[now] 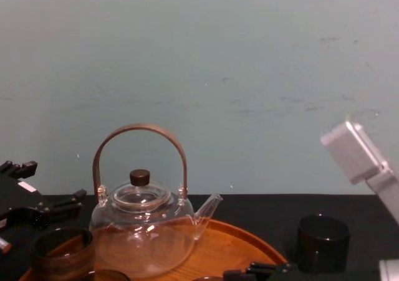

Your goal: Pick up the glass from the table and place it on the tray.

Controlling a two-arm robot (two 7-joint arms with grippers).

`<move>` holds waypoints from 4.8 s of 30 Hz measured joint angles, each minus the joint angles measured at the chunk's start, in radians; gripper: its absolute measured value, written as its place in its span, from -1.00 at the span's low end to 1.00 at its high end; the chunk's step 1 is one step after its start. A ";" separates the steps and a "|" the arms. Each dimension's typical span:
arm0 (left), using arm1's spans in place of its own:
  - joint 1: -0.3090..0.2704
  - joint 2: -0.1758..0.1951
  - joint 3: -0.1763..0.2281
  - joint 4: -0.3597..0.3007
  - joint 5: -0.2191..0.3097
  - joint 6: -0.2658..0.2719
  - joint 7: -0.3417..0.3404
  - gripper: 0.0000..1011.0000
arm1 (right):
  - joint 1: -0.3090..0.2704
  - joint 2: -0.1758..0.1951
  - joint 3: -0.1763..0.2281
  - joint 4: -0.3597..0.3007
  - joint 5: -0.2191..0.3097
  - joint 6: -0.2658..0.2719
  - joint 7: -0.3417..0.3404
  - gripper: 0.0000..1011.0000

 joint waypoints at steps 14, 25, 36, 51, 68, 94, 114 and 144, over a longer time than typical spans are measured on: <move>0.000 0.000 0.000 0.000 0.000 0.000 0.000 0.98 | -0.068 0.086 0.055 -0.095 0.062 0.013 0.000 0.99; 0.000 0.000 0.000 0.000 0.000 0.000 0.000 0.98 | -0.158 0.189 0.122 -0.207 0.111 0.005 -0.022 0.99; 0.000 0.000 0.000 0.000 0.000 0.000 0.000 0.98 | -0.234 0.242 0.217 -0.258 0.157 -0.017 -0.094 0.99; 0.000 0.000 0.000 0.000 0.000 0.000 0.000 0.98 | -0.262 0.191 0.322 -0.235 0.164 0.020 -0.253 0.99; 0.000 0.000 0.000 0.000 0.000 0.000 0.000 0.98 | -0.233 0.125 0.357 -0.171 0.120 0.127 -0.338 0.99; 0.000 0.000 0.000 0.000 0.000 0.000 0.000 0.98 | -0.081 0.039 0.286 -0.025 -0.029 0.218 -0.303 0.99; 0.000 0.000 0.000 0.000 0.000 0.000 0.000 0.98 | -0.018 -0.022 0.268 0.065 -0.077 0.211 -0.274 0.99; 0.000 0.000 0.000 0.000 0.000 0.000 0.000 0.98 | 0.033 -0.076 0.271 0.141 -0.124 0.204 -0.273 0.99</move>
